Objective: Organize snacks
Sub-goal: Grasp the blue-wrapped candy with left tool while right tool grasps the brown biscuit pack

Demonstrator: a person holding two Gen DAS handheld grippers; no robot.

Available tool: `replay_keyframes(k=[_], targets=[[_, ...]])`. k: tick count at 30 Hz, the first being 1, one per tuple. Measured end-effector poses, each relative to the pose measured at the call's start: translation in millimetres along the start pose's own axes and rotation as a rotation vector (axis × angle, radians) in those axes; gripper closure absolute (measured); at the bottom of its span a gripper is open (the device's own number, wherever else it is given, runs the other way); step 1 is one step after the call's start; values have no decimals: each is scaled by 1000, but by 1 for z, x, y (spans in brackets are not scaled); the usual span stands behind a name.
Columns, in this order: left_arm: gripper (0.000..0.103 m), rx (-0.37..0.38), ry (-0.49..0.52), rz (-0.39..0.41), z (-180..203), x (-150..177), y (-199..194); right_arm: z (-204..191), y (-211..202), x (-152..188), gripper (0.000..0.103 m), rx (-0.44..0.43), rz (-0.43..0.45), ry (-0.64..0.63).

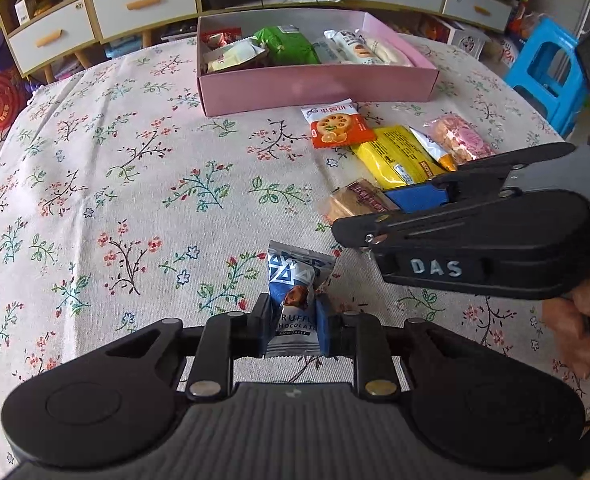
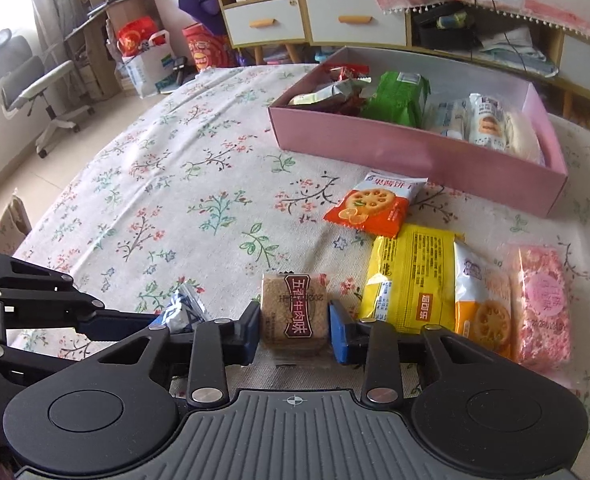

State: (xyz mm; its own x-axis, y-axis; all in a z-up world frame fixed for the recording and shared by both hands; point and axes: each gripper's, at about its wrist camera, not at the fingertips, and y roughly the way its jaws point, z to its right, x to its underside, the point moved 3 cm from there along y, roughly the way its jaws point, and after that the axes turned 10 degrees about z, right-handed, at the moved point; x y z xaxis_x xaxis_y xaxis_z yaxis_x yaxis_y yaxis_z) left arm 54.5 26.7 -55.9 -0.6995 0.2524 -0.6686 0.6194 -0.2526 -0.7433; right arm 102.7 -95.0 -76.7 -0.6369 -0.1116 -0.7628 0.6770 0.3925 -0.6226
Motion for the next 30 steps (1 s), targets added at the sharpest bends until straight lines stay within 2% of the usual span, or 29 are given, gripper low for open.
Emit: replay_keyframes(k=[6, 17, 21, 25, 30], targets=[[82, 11, -37, 60, -4, -8, -10, 6, -24, -16, 69, -21, 52, 69], [82, -5, -61, 72, -9, -12, -9, 20, -28, -23, 69, -4, 44, 140], [82, -27, -70, 89, -12, -16, -11, 21, -26, -21, 69, 0, 34, 141], [82, -73, -74, 131, -18, -24, -16, 27, -35, -28, 69, 1, 60, 160], [82, -91, -123, 183, -35, -37, -24, 56, -49, -43, 69, 40, 103, 231]])
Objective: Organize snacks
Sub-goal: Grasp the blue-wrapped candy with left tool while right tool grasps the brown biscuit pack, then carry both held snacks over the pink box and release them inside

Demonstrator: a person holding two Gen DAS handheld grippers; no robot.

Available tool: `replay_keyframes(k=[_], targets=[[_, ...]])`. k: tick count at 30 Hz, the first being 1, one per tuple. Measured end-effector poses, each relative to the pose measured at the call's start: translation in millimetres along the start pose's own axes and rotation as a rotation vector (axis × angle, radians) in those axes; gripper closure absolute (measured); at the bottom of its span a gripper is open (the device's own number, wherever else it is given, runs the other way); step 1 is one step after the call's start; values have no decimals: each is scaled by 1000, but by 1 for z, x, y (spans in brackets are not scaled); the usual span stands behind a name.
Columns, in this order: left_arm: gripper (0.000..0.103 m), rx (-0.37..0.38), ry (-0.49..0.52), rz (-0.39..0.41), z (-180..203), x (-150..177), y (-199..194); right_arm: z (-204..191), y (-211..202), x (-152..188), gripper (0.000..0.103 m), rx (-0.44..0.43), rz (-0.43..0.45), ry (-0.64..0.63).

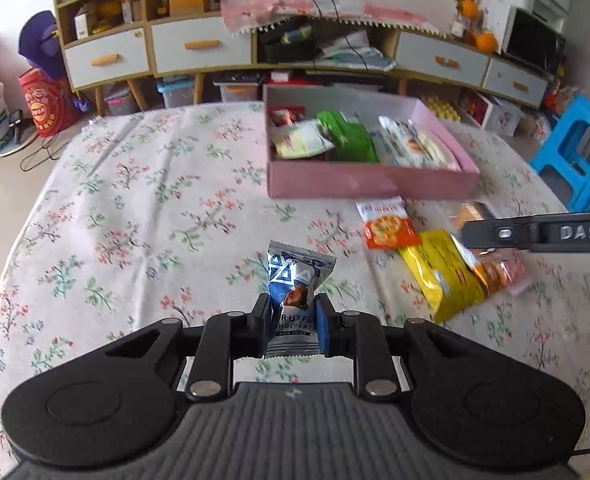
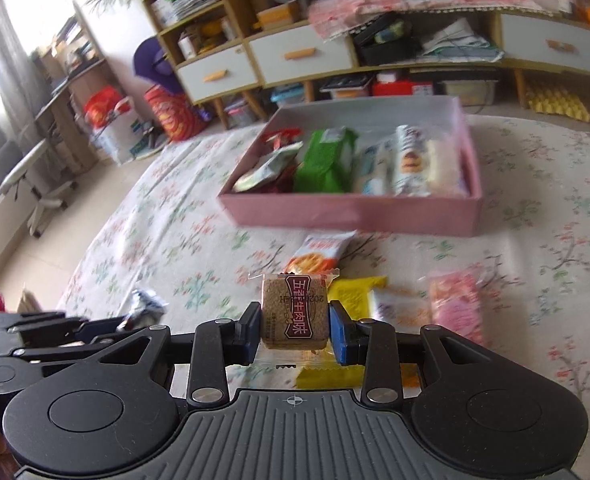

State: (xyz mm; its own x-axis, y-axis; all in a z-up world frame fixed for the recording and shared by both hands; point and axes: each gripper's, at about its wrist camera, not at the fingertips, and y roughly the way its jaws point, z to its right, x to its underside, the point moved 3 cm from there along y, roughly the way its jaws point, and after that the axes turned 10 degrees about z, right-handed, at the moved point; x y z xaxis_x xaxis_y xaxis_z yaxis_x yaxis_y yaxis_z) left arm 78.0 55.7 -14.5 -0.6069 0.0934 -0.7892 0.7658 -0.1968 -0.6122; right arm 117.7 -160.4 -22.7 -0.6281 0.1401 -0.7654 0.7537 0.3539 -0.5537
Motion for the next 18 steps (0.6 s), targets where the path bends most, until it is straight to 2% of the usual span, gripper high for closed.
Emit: replay_keyframes(k=[5, 13, 18], targets=[[82, -23, -45, 27, -13, -14, 4, 33, -9, -21, 69, 57, 47, 78], [82, -79, 20, 55, -8, -24, 17, 46, -11, -31, 69, 54, 59, 131], [82, -85, 15, 37, -13, -23, 25, 59, -10, -41, 69, 78, 60, 117]])
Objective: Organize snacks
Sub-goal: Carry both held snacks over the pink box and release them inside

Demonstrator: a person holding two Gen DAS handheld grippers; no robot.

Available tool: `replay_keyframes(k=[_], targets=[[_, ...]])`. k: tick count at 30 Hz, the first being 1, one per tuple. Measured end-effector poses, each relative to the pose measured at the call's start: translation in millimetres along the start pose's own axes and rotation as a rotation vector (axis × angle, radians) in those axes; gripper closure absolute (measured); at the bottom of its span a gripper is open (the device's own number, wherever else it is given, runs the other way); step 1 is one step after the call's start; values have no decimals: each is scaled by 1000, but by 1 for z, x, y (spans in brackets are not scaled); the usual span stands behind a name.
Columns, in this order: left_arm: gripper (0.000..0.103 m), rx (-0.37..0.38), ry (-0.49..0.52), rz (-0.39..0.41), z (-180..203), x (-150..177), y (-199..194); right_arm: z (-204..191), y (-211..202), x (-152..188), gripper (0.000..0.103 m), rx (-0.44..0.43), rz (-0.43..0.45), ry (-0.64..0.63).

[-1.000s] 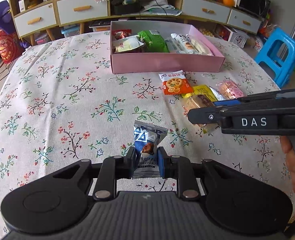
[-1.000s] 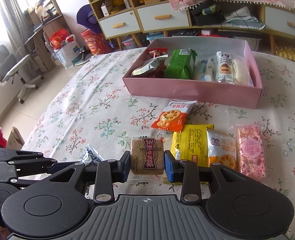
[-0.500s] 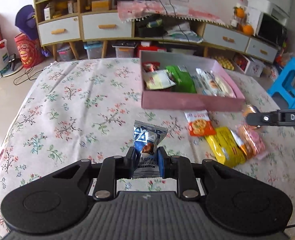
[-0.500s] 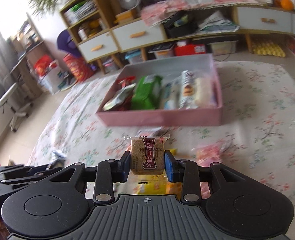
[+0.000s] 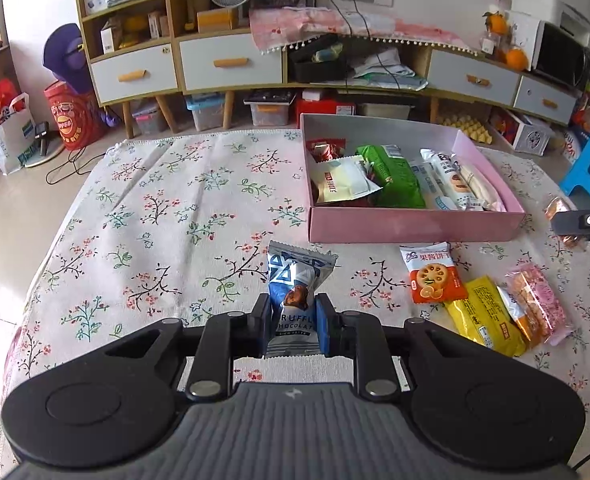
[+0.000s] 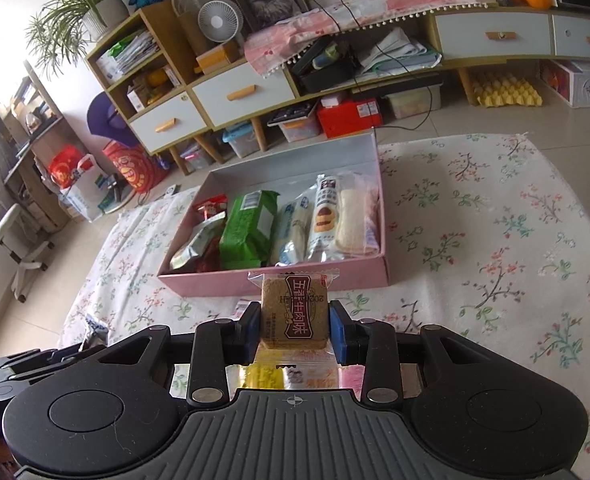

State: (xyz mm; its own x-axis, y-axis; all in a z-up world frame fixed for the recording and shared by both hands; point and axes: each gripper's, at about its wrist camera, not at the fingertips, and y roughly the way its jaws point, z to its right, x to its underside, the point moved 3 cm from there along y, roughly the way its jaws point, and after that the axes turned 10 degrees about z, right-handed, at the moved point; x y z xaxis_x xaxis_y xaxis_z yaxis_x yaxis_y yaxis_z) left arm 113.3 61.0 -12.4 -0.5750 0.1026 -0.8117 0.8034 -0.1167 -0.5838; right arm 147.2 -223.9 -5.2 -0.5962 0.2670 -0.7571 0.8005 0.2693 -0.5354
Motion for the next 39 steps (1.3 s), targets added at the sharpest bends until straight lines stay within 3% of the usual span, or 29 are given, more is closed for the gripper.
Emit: replay_keyframes(k=[8, 25, 32, 39], targets=[[82, -28, 23, 16, 0, -13, 12, 12, 7, -17, 69, 33, 3, -36], [83, -15, 8, 65, 15, -51, 31, 29, 33, -43, 69, 81, 5, -2], [83, 6, -97, 36, 4, -66, 56, 31, 47, -54, 69, 85, 5, 22], [83, 66, -183, 61, 12, -84, 69, 31, 72, -57, 69, 95, -4, 52]])
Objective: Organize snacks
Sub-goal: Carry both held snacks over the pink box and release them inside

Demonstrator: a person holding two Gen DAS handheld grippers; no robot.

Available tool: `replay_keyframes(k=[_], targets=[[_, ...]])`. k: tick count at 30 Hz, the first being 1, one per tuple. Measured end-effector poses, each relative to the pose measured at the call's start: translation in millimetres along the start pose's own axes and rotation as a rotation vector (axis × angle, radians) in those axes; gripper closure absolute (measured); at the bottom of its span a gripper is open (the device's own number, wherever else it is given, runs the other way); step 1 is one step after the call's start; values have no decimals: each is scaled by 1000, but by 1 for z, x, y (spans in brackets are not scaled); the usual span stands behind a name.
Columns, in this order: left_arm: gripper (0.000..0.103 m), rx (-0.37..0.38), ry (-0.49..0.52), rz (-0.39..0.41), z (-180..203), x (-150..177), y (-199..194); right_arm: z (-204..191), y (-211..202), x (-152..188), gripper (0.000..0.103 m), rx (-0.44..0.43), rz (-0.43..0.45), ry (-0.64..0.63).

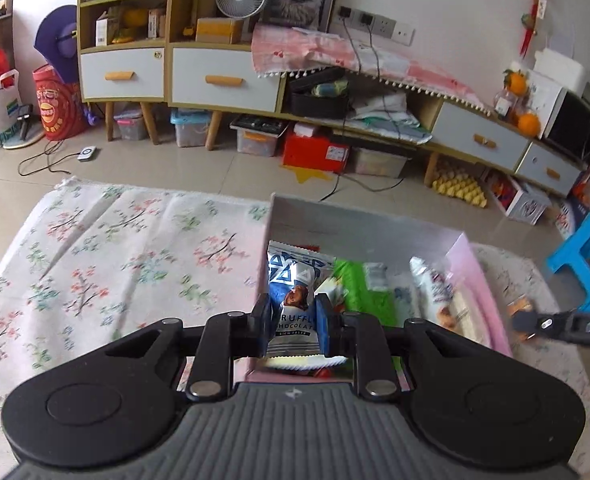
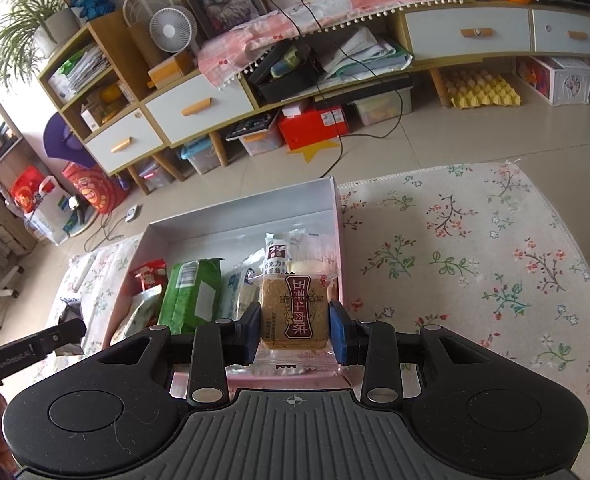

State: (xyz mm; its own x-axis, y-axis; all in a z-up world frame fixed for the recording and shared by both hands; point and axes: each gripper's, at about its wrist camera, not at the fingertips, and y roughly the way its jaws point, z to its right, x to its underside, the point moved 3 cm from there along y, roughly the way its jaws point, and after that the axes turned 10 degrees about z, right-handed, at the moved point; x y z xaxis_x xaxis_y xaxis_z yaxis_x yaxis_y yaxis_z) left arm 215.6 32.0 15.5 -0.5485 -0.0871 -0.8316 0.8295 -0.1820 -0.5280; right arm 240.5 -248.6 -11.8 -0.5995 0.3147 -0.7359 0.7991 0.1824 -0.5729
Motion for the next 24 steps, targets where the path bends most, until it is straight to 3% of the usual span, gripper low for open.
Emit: replay_keyframes(k=[5, 12, 24], targets=[[83, 40, -32, 38, 11, -14, 14, -2, 21, -8, 69, 9, -3, 35], [83, 27, -61, 11, 15, -15, 51, -11, 42, -21, 69, -47, -18, 128], [82, 78, -120, -9, 24, -18, 83, -46, 90, -27, 69, -64, -43, 111]])
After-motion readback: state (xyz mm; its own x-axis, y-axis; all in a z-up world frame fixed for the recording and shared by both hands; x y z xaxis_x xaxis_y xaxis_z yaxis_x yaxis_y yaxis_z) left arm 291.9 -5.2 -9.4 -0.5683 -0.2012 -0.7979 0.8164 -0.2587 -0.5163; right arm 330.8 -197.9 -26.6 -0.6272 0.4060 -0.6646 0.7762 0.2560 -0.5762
